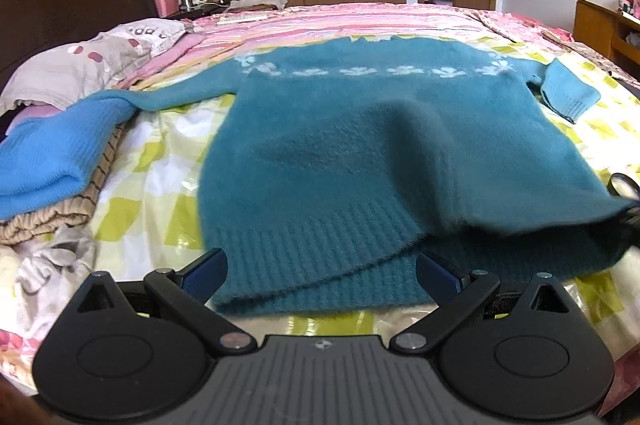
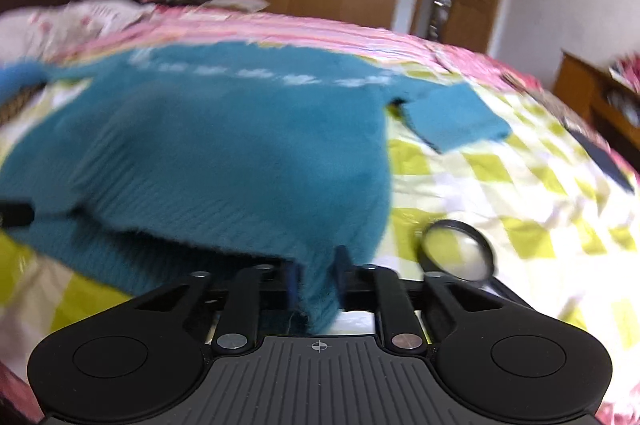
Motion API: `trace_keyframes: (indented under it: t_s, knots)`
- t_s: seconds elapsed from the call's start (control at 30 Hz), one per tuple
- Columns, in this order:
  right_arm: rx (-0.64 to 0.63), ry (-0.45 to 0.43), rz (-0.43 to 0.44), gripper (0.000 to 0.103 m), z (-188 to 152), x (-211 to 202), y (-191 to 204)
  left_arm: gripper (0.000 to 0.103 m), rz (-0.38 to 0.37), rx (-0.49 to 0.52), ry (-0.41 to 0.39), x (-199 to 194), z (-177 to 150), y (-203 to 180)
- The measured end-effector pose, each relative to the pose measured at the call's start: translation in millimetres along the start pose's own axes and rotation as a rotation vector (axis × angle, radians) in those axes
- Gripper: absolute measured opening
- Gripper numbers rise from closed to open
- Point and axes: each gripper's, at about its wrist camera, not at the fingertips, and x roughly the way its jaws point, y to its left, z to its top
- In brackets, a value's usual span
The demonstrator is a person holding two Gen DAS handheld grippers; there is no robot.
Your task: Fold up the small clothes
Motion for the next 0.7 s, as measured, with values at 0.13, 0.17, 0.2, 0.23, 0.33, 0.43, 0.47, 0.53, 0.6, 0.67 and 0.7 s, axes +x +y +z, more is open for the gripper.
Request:
trace_keyframes:
  t_s: [0.13, 0.17, 0.2, 0.23, 0.33, 0.43, 0.47, 0.53, 0.6, 0.67, 0.7]
  knots:
    - [0.165, 0.010, -0.019, 0.008, 2.1, -11.8, -37.7, 0.103, 0.033, -0.018, -0.010, -7.8, -0.4, 12.0]
    - [0.179, 0.030, -0.019, 0.008, 1.2, -8.8, -41.8, 0.103, 0.046, -0.024, -0.004, -7.5, -0.9, 14.7]
    - [0.173, 0.057, -0.017, 0.009, -0.8, -4.7, -41.2, 0.103, 0.061, -0.026, 0.005, -6.1, -2.2, 16.3]
    - [0.160, 0.069, -0.016, 0.009, -4.0, -2.2, -38.1, 0.103, 0.079, -0.019, 0.017, -3.3, -3.5, 16.6]
    - [0.075, 0.077, -0.041, 0.017, -8.7, -4.1, -26.9, 0.103, 0.119, -0.004, 0.043, 4.5, -7.9, 17.4]
    - [0.026, 0.017, -0.048, 0.024, -8.4, -24.5, -19.0, 0.103, 0.106, 0.001, 0.048, 4.8, -9.1, 19.1]
    - [0.013, -0.002, -0.041, 0.024, -7.2, -31.1, -15.2, 0.103, 0.108, 0.004, 0.047, 4.4, -9.5, 19.5]
    - [-0.025, -0.042, -0.010, 0.024, -4.0, -45.0, -3.4, 0.103, 0.111, 0.006, 0.042, 2.8, -10.5, 19.8]
    - [-0.054, -0.071, 0.054, 0.024, -0.7, -54.1, 9.4, 0.103, 0.118, 0.001, 0.038, 3.1, -10.5, 21.2]
    - [-0.079, -0.081, 0.155, 0.024, 2.7, -58.4, 26.2, 0.103, 0.132, 0.008, 0.033, 3.6, -10.2, 21.3]
    - [-0.102, -0.085, 0.191, 0.024, 3.9, -58.0, 35.1, 0.103, 0.149, 0.028, 0.033, 5.2, -10.1, 20.3]
